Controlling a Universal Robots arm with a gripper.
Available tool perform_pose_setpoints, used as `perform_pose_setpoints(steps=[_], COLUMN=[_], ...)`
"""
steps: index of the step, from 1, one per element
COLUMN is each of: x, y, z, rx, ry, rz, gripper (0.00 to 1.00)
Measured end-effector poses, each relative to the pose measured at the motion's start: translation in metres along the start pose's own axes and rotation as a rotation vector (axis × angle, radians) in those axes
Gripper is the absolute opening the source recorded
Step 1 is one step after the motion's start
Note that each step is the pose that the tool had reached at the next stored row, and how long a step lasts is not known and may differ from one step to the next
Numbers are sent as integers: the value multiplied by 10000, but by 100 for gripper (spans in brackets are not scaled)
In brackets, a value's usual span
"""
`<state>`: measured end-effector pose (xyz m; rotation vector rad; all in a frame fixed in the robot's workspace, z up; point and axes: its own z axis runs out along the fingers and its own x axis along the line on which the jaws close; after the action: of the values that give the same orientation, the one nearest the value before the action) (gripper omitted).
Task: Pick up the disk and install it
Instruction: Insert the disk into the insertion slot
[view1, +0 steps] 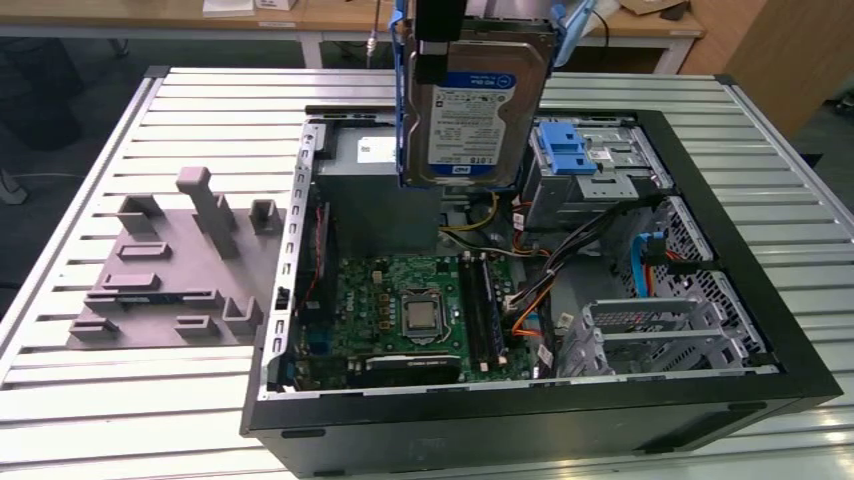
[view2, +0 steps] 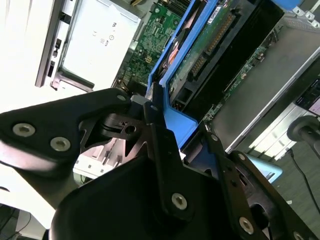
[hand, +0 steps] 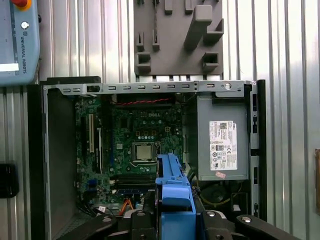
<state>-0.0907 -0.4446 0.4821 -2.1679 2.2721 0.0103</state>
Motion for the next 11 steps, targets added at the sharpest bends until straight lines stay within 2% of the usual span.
perform_pose_setpoints(steps=[4,11], x=[71,348], y=[-3,-16], z=[4,20], rx=[1,2], ry=[-1,14], rz=[-1,-1], gripper=[36,36])
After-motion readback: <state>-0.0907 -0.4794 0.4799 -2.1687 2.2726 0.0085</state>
